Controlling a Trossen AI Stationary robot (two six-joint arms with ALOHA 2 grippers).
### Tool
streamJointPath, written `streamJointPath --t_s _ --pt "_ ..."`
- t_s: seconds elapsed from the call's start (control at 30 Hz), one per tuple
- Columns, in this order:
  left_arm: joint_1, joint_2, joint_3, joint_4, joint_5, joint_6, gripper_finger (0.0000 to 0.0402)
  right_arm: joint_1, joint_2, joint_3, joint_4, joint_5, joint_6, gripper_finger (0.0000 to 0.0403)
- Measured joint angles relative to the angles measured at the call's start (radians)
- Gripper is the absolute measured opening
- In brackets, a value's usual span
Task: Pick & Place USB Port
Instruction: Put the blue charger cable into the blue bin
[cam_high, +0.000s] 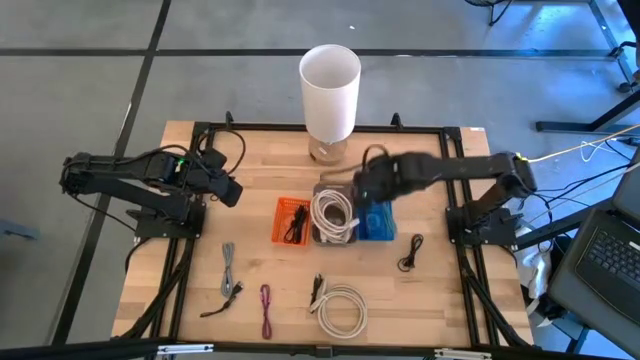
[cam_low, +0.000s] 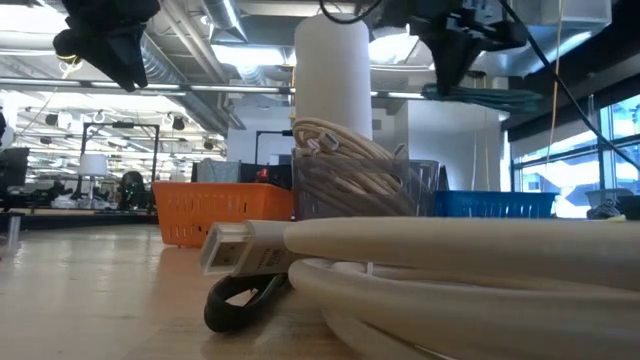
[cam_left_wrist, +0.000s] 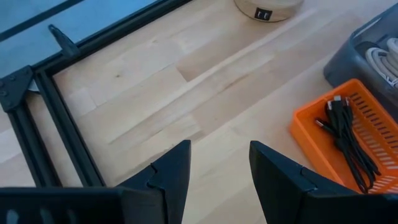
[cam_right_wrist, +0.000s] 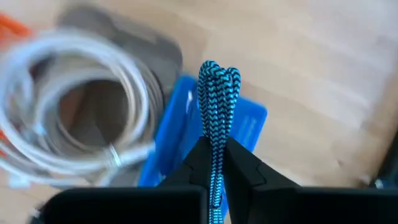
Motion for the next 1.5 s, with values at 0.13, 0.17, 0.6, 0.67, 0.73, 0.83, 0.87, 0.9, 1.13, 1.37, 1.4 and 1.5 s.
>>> streamJointPath --t_s 0.13,0.17,0.6,0.67,0.73,0.83,0.87,0.9,1.13,1.37,1.4,1.5 --pt "0.0 0.0 0.0 0.006 -0.002 0.0 0.0157 -0.075 -0.039 0.0 0.046 0.001 -0.058 0.0018" --pt "0.0 0.0 0.0 0.008 -0.002 0.0 0.0157 -0.086 -0.039 0.0 0.053 0.002 -0.072 0.0018" --pt "0.0 0.0 0.0 0.044 -0.009 0.0 0.0157 -0.126 -0.034 -0.324 0.411 -0.089 -0.098 0.0018" --pt "0.0 0.0 0.0 0.044 -0.009 0.006 0.0157 -0.128 -0.034 -0.379 0.492 -0.087 -0.085 0.0018" --pt "0.0 0.0 0.0 0.044 -0.009 0.015 0.0157 -0.128 -0.034 -0.421 0.551 -0.067 -0.065 0.0018" --pt "0.0 0.0 0.0 0.044 -0.008 0.016 0.0157 -0.127 -0.035 -0.471 0.585 -0.049 -0.031 0.0018" --pt "0.0 0.0 0.0 0.044 -0.005 0.016 0.0157 -0.127 -0.035 -0.487 0.587 -0.049 -0.021 0.0018" --pt "0.0 0.0 0.0 0.044 -0.002 0.016 0.0157 -0.127 -0.035 -0.501 0.594 -0.048 -0.013 0.0018" --pt "0.0 0.0 0.0 0.044 -0.009 0.016 0.0157 -0.086 -0.035 -0.558 0.632 -0.006 0.067 0.0018" --pt "0.0 0.0 0.0 0.045 -0.011 0.01 0.0157 -0.059 -0.035 -0.593 0.677 0.005 0.091 0.0018" --pt "0.0 0.0 0.0 0.046 -0.012 0.01 0.0157 -0.059 -0.035 -0.593 0.678 0.004 0.091 0.0018" --pt "0.0 0.0 0.0 0.055 -0.006 0.007 0.0157 -0.06 -0.035 -0.592 0.689 0.007 0.091 0.0049"
